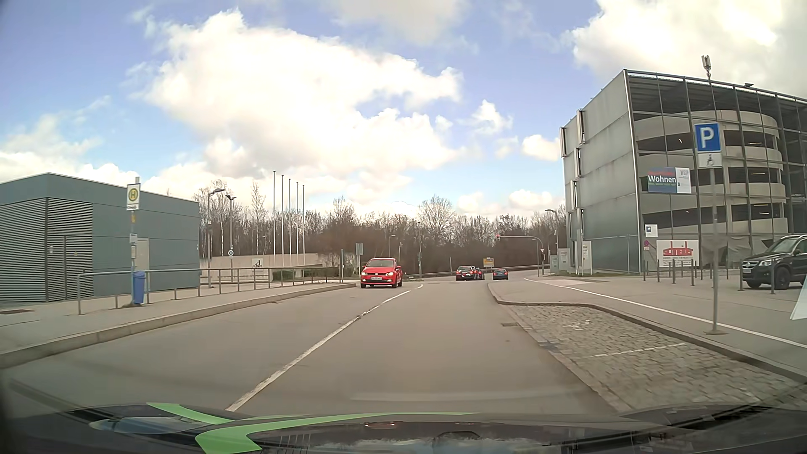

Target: Follow the waypoints while adhering to traffic rules and regulations

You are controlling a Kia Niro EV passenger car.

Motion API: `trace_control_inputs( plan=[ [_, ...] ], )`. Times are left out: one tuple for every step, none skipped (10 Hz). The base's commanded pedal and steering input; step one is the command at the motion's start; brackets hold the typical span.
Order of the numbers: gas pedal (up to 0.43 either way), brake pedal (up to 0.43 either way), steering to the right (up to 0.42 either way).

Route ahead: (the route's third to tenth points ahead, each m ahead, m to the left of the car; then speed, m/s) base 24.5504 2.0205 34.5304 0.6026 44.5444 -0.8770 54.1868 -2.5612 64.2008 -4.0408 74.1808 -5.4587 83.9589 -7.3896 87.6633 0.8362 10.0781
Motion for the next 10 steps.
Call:
trace_control_inputs(
  plan=[
    [0.000, 0.000, 0.018],
    [0.000, 0.000, 0.018],
    [0.000, 0.000, 0.018],
    [0.000, 0.000, 0.018],
    [0.000, 0.000, 0.018],
    [0.000, 0.000, 0.018],
    [0.000, 0.000, 0.019],
    [0.000, 0.000, 0.018],
    [0.000, 0.012, 0.019],
    [0.000, 0.018, 0.019]
  ],
)
